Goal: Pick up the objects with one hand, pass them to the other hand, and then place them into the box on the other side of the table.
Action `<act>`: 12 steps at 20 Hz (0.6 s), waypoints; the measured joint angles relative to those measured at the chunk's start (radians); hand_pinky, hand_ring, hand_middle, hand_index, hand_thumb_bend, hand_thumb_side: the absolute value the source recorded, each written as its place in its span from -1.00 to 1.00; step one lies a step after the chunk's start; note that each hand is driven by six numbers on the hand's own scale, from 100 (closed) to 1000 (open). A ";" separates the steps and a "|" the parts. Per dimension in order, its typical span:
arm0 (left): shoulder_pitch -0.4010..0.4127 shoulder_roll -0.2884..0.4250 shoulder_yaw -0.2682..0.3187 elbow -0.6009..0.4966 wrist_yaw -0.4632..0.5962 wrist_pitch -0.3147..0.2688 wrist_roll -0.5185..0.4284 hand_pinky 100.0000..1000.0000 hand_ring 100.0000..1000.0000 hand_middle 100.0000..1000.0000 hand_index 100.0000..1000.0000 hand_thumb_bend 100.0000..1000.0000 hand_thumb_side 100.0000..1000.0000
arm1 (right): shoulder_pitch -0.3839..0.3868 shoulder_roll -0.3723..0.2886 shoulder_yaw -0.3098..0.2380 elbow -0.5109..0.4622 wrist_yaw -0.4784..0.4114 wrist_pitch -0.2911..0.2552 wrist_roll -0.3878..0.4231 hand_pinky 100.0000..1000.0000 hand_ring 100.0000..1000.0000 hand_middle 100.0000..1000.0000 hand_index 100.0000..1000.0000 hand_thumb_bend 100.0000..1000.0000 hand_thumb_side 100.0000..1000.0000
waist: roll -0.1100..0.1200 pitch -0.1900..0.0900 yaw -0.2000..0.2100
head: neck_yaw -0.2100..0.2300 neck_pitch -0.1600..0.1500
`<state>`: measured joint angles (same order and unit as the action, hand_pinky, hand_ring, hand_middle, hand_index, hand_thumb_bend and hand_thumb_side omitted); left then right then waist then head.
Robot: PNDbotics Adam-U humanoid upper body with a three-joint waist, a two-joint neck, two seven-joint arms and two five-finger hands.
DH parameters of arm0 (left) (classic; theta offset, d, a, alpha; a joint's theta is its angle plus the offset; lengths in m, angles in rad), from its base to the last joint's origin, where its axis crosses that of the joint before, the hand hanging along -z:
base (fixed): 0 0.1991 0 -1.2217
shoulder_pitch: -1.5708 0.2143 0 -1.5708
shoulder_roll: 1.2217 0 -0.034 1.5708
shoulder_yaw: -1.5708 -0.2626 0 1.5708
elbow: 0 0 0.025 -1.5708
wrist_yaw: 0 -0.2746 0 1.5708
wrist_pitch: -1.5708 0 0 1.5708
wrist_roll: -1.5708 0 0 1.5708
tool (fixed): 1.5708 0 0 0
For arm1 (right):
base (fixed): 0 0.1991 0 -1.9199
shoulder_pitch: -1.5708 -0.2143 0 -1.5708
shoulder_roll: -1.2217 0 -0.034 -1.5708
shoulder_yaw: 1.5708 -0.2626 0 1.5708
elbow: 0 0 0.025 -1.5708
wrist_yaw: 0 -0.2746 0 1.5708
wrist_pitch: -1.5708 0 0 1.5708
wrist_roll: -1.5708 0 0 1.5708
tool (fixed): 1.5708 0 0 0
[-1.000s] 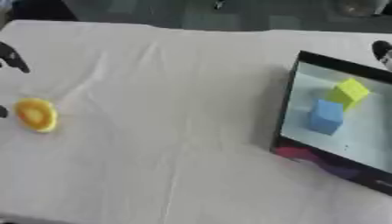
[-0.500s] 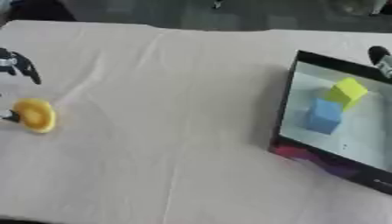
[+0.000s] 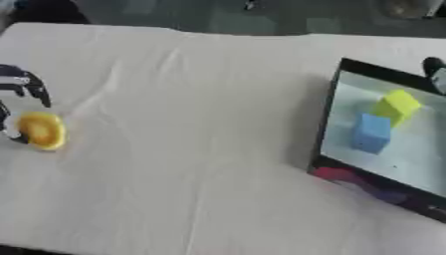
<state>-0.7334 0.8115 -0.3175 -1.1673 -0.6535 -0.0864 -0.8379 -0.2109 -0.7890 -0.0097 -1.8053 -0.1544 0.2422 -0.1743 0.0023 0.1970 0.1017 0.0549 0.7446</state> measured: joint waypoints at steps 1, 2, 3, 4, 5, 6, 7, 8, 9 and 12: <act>-0.001 -0.004 0.001 0.006 -0.003 -0.003 0.006 0.62 0.68 0.45 0.44 0.12 -1.00 | 0.000 0.001 0.000 0.001 0.001 -0.001 0.001 0.91 1.00 0.83 0.77 -0.50 -0.19 | 0.000 0.000 0.000 | 0.000 0.000; -0.001 -0.007 0.002 0.011 -0.005 -0.005 0.012 0.62 0.67 0.43 0.40 0.09 -1.00 | 0.000 0.001 0.000 0.003 0.002 -0.001 0.001 0.91 1.00 0.84 0.78 -0.50 -0.19 | 0.000 0.000 0.000 | 0.001 0.000; -0.001 -0.010 0.004 0.015 -0.007 -0.006 0.014 0.62 0.67 0.42 0.37 0.07 -1.00 | 0.000 0.001 0.000 0.006 0.002 -0.001 0.002 0.91 1.00 0.84 0.78 -0.50 -0.19 | 0.000 0.000 0.000 | 0.002 0.000; -0.002 -0.013 0.005 0.019 -0.008 -0.006 0.013 0.61 0.66 0.40 0.32 0.04 -1.00 | -0.001 0.001 0.000 0.007 0.003 -0.002 0.002 0.91 1.00 0.84 0.78 -0.50 -0.19 | 0.000 0.000 0.000 | 0.003 0.000; -0.003 -0.013 0.005 0.023 -0.008 -0.007 0.006 0.60 0.64 0.38 0.27 0.02 -1.00 | -0.001 0.001 0.000 0.008 0.004 -0.002 0.002 0.91 1.00 0.84 0.78 -0.50 -0.18 | 0.000 0.000 -0.001 | 0.003 0.000; -0.005 -0.013 0.005 0.025 -0.008 -0.008 -0.004 0.57 0.62 0.34 0.20 -0.02 -1.00 | -0.001 0.001 0.000 0.010 0.005 -0.002 0.002 0.91 1.00 0.84 0.78 -0.51 -0.18 | 0.000 0.000 -0.001 | 0.003 0.000; -0.006 -0.013 0.005 0.026 -0.009 -0.008 -0.016 0.55 0.58 0.30 0.12 -0.06 -1.00 | -0.001 0.002 0.000 0.013 0.005 -0.002 0.002 0.91 1.00 0.84 0.78 -0.51 -0.18 | 0.000 0.000 -0.001 | 0.004 0.000; -0.006 -0.013 0.005 0.028 -0.011 -0.009 -0.030 0.53 0.54 0.25 0.04 -0.10 -1.00 | 0.000 0.002 0.000 0.014 0.006 -0.002 0.001 0.91 1.00 0.84 0.78 -0.51 -0.18 | 0.000 0.000 -0.002 | 0.004 0.000; -0.006 -0.013 0.005 0.031 -0.014 -0.010 -0.042 0.51 0.51 0.21 -0.01 -0.15 -1.00 | 0.000 0.002 0.000 0.016 0.006 -0.003 0.001 0.91 1.00 0.84 0.78 -0.51 -0.18 | 0.000 0.000 -0.002 | 0.005 0.000; -0.005 -0.013 0.000 0.042 -0.024 -0.013 -0.060 0.45 0.41 0.09 -0.14 -0.21 -1.00 | 0.000 0.002 -0.001 0.018 0.006 -0.005 -0.001 0.91 1.00 0.84 0.78 -0.52 -0.18 | 0.000 0.000 -0.002 | 0.008 0.000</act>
<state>-0.7382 0.7985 -0.3175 -1.1253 -0.6778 -0.0994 -0.8975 -0.2105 -0.7868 -0.0104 -1.7871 -0.1487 0.2375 -0.1754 0.0024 0.1970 0.0993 0.0626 0.7443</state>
